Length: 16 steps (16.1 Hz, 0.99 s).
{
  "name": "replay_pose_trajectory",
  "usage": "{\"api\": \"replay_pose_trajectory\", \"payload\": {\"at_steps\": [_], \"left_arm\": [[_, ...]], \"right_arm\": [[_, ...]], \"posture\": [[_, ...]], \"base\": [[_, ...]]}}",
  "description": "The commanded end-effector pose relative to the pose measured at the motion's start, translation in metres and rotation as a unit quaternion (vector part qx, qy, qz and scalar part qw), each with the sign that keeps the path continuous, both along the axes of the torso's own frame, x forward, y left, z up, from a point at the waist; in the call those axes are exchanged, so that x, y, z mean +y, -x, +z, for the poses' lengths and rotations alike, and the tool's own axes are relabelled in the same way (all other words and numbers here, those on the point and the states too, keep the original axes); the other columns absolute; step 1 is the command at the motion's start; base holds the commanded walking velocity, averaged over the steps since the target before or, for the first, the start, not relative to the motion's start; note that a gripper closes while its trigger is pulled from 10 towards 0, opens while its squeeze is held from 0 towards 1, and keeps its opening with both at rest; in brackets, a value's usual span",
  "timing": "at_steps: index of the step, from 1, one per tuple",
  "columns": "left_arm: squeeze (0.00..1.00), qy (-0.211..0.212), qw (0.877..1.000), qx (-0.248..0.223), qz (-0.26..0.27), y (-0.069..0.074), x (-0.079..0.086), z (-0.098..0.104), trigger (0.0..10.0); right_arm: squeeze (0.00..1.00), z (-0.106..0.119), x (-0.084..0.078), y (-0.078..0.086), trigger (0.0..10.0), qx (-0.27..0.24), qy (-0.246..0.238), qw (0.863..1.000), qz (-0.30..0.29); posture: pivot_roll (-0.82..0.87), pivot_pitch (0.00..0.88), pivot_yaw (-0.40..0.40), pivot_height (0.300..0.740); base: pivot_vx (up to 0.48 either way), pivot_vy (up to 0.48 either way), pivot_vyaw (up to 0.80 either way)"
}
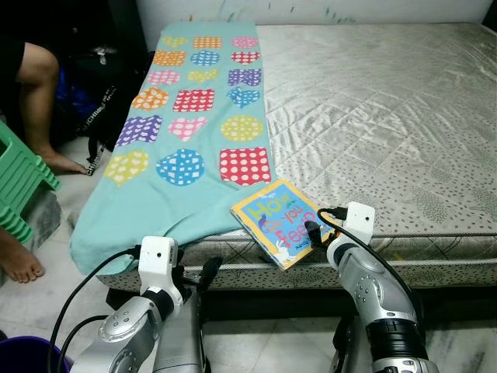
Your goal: Clean up the room
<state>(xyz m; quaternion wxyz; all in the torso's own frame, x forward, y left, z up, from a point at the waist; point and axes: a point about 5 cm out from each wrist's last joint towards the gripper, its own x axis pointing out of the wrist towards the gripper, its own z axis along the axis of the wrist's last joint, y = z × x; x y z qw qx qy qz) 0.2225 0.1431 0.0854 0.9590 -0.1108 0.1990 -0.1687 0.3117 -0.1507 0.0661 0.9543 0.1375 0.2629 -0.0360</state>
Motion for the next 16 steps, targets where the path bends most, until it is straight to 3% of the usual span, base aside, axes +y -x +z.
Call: {"api": "replay_pose_trajectory", "payload": {"at_steps": [1, 10, 16], "left_arm": [[0.00, -0.002, 1.000, 0.012, 0.005, 0.001, 0.002, -0.003, 10.0], [0.00, 0.002, 1.000, 0.016, 0.001, 0.001, 0.001, -0.003, 10.0], [0.00, 0.010, 1.000, 0.022, -0.005, 0.001, 0.000, -0.004, 10.0]], "right_arm": [[0.00, -0.002, 0.003, 0.003, 10.0, 0.016, -0.003, 1.000, 0.007], [0.00, -0.010, 0.016, 0.017, 10.0, 0.076, -0.025, 0.997, 0.007], [0.00, -0.013, 0.046, 0.021, 10.0, 0.110, -0.146, 0.983, 0.018]], "posture": [[-0.03, 0.046, 0.008, 0.501], [-0.04, 0.048, 0.008, 0.501], [-0.04, 0.049, 0.010, 0.501]], "base": [[0.000, 0.000, 0.00], [0.000, 0.000, 0.00], [0.000, 0.000, 0.00]]}}
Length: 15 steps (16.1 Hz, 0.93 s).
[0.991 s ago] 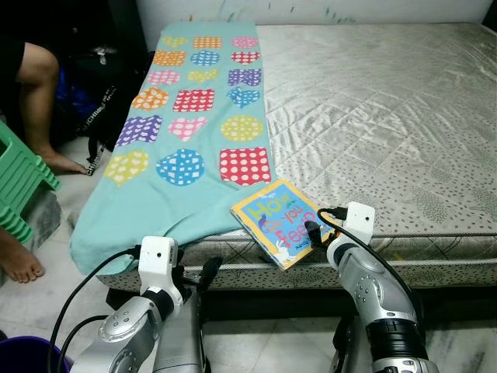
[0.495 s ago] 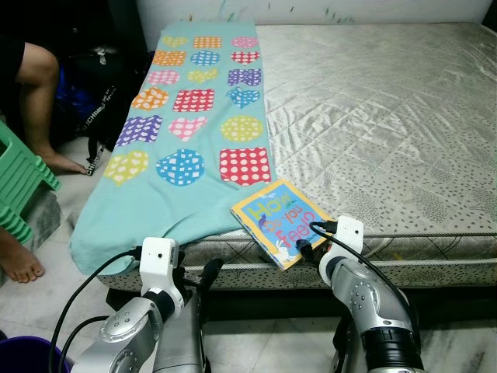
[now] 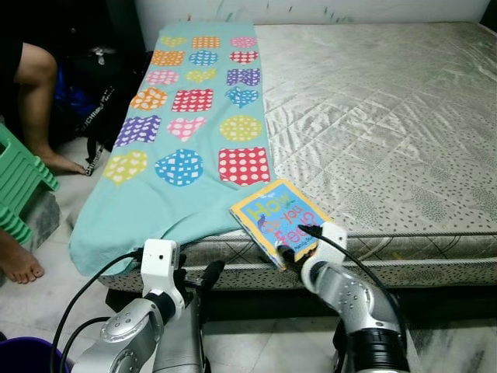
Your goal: Clean up the room
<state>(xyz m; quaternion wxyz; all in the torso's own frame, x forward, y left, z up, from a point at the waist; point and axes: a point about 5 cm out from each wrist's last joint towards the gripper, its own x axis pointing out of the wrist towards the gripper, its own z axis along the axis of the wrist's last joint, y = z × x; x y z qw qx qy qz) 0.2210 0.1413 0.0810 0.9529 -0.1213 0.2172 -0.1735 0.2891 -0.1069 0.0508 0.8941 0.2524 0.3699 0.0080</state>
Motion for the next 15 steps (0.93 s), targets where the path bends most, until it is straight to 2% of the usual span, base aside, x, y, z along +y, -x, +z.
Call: {"api": "replay_pose_trajectory", "payload": {"at_steps": [1, 2, 6, 7, 8, 15], "left_arm": [[0.00, 0.002, 1.000, 0.002, 0.000, -0.001, 0.002, 0.001, 10.0], [0.00, 0.005, 1.000, 0.003, 0.000, -0.001, 0.001, 0.001, 10.0], [0.00, 0.013, 1.000, 0.009, 0.001, -0.001, 0.001, 0.000, 10.0], [0.00, 0.014, 1.000, 0.010, 0.001, -0.001, 0.001, 0.000, 10.0], [0.00, 0.022, 1.000, 0.013, 0.003, -0.001, 0.000, 0.000, 10.0], [0.00, 0.050, 0.998, 0.027, 0.017, -0.002, 0.001, -0.001, 10.0]], "right_arm": [[0.00, 0.002, 0.004, -0.002, 10.0, 0.005, -0.020, 1.000, -0.010], [0.00, 0.002, 0.010, -0.004, 10.0, 0.008, -0.047, 0.999, -0.017], [0.00, 0.001, 0.025, -0.007, 10.0, 0.015, -0.092, 0.995, -0.030], [0.00, 0.000, 0.026, -0.008, 9.1, 0.016, -0.096, 0.995, -0.031], [0.00, -0.001, 0.028, -0.008, 0.0, 0.018, -0.112, 0.993, -0.039], [0.00, -0.011, 0.022, -0.009, 0.0, 0.019, -0.163, 0.983, -0.077]], "posture": [[-0.04, 0.049, 0.010, 0.501], [-0.03, 0.051, 0.012, 0.501], [-0.03, 0.052, 0.014, 0.501], [-0.03, 0.052, 0.014, 0.501], [-0.03, 0.053, 0.014, 0.501], [-0.03, 0.053, 0.015, 0.501]], "base": [[0.000, 0.000, 0.00], [0.000, 0.000, 0.00], [0.000, 0.000, 0.00], [0.000, 0.000, 0.00], [0.000, 0.000, 0.00], [0.000, 0.000, 0.00]]}}
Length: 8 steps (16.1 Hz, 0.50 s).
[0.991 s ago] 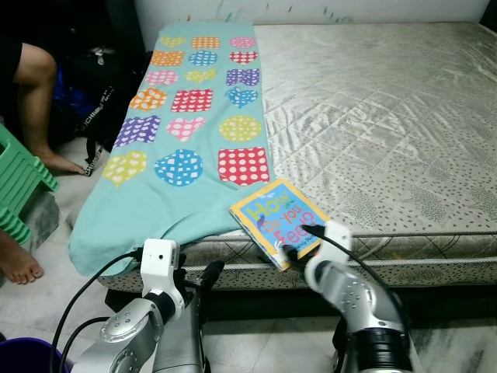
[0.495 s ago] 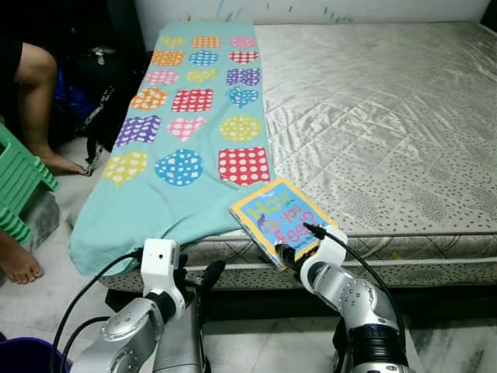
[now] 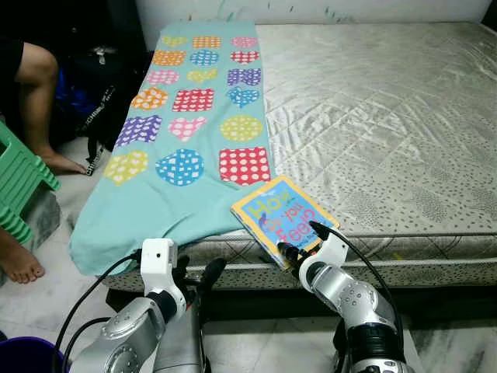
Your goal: Clean up the room
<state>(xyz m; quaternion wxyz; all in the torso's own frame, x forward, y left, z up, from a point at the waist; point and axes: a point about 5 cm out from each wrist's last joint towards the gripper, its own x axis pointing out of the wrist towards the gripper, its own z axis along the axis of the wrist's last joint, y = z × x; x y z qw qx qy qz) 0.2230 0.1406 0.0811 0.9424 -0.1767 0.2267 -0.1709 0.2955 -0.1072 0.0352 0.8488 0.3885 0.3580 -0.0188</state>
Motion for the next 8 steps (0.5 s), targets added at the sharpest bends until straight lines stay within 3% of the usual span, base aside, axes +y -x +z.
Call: {"api": "replay_pose_trajectory", "payload": {"at_steps": [1, 8], "left_arm": [[0.00, 0.000, 1.000, 0.007, 0.006, -0.0002, 0.0024, -0.0004, 10.0], [0.00, 0.020, 1.000, 0.014, 0.009, 0.0001, 0.0025, -0.0002, 10.0]], "right_arm": [[0.00, 0.0021, 0.0235, -0.0007, 0.0, 0.004, -0.054, 0.999, -0.005], [0.00, 0.0022, 0.0239, -0.0026, 0.0, -0.010, -0.087, 0.996, -0.013]], "posture": [[-0.03, 0.053, 0.015, 0.501], [-0.02, 0.053, 0.020, 0.501]], "base": [[0.000, 0.000, 0.00], [0.000, 0.000, 0.00]]}}
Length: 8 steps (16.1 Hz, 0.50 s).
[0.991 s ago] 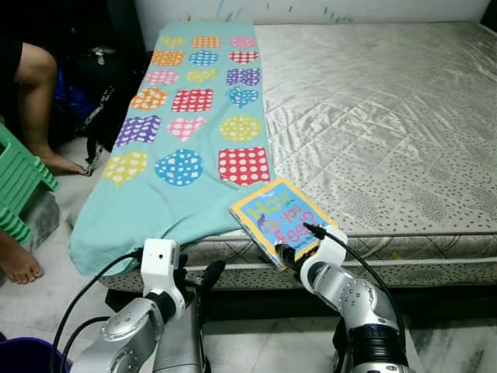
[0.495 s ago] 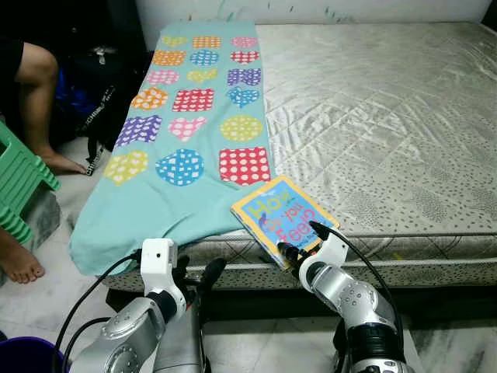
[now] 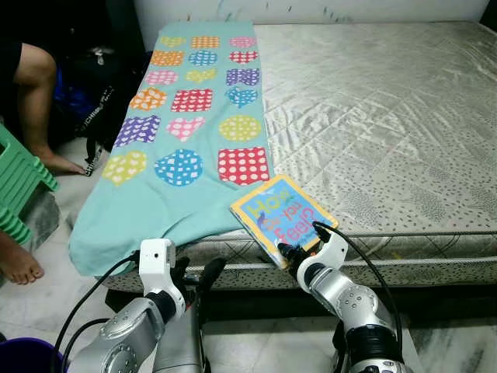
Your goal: Clean up the room
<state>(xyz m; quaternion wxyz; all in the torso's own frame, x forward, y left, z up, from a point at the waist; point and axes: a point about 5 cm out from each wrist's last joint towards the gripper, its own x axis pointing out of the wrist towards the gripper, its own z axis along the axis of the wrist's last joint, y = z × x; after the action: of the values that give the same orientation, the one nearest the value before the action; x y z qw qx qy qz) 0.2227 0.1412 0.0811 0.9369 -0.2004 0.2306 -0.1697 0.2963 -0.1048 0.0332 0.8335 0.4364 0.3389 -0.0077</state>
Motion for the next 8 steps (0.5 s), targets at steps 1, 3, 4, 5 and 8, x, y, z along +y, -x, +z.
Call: {"api": "replay_pose_trajectory", "payload": {"at_steps": [1, 3, 4, 5, 8], "left_arm": [[0.00, 0.008, 1.000, 0.000, -0.001, -0.0002, 0.0006, 0.0014, 10.0], [0.00, 0.021, 1.000, -0.015, -0.014, 0.0002, -0.0043, 0.0077, 10.0], [0.00, 0.024, 0.999, -0.017, -0.015, -0.0002, -0.0051, 0.0089, 10.0], [0.00, 0.025, 0.999, -0.018, -0.015, -0.0007, -0.0057, 0.0094, 10.0], [0.00, 0.023, 0.999, -0.018, -0.014, -0.0011, -0.0052, 0.0087, 10.0]], "right_arm": [[0.00, 0.0040, 0.0210, -0.0019, 0.0, 0.003, -0.036, 0.999, 0.004], [0.00, 0.0022, 0.0206, -0.0006, 0.0, 0.003, -0.032, 0.999, 0.007], [0.00, 0.0022, 0.0206, -0.0007, 0.0, 0.002, -0.031, 0.999, 0.008], [0.00, 0.0021, 0.0203, -0.0010, 0.0, 0.001, -0.029, 1.000, 0.006], [0.00, 0.0018, 0.0191, -0.0017, 0.0, -0.001, -0.026, 1.000, 0.004]], "posture": [[-0.02, 0.052, 0.019, 0.501], [-0.02, 0.050, 0.018, 0.501], [-0.02, 0.049, 0.017, 0.501], [-0.02, 0.047, 0.017, 0.501], [-0.03, 0.044, 0.015, 0.501]], "base": [[0.000, 0.000, 0.00], [0.000, 0.000, 0.00], [0.000, 0.000, 0.00], [0.000, 0.000, 0.00], [0.000, 0.000, 0.00]]}}
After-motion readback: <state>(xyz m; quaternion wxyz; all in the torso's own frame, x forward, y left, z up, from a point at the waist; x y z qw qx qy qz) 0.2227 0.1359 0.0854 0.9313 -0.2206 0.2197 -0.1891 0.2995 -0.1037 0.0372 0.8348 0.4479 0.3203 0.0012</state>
